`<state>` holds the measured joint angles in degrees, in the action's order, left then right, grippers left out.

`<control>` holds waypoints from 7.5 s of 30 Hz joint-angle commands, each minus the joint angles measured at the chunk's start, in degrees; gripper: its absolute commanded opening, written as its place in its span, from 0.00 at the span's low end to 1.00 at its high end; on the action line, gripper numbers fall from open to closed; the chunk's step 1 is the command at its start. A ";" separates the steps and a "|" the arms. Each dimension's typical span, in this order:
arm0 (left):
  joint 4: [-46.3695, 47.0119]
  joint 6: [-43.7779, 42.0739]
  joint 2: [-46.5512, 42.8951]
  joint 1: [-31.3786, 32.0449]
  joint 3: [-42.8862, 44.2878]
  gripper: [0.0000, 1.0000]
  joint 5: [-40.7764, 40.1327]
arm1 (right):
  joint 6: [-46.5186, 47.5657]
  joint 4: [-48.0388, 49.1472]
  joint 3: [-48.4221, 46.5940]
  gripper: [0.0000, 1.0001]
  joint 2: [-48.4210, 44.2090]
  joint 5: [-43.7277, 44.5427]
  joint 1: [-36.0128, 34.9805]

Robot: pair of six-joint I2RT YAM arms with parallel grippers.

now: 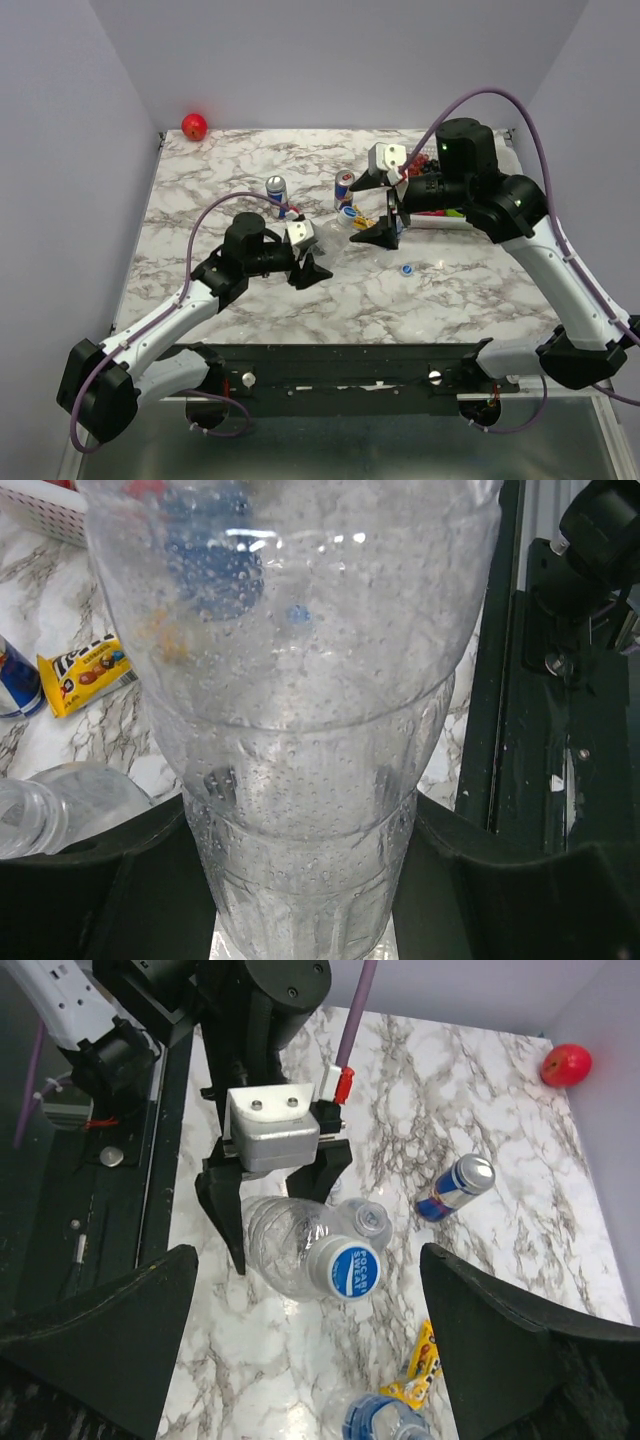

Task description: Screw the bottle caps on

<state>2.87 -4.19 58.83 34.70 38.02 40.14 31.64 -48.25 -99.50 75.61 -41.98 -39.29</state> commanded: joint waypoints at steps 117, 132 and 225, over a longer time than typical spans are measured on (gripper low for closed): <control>-22.38 -17.08 1.73 2.83 16.82 0.00 4.77 | -6.06 13.71 15.31 0.78 -8.21 -22.89 13.27; -22.39 -17.61 3.05 3.45 18.41 0.00 4.60 | -12.39 18.28 15.74 0.62 -6.36 -25.96 11.95; -6.22 -2.60 4.19 3.53 14.80 0.00 -9.63 | -36.65 39.29 21.55 0.23 -4.95 -11.11 9.93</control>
<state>-8.69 -9.93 63.07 37.23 52.90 39.00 -4.69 -8.60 -78.19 70.72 -57.82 -28.56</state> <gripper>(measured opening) 0.634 0.400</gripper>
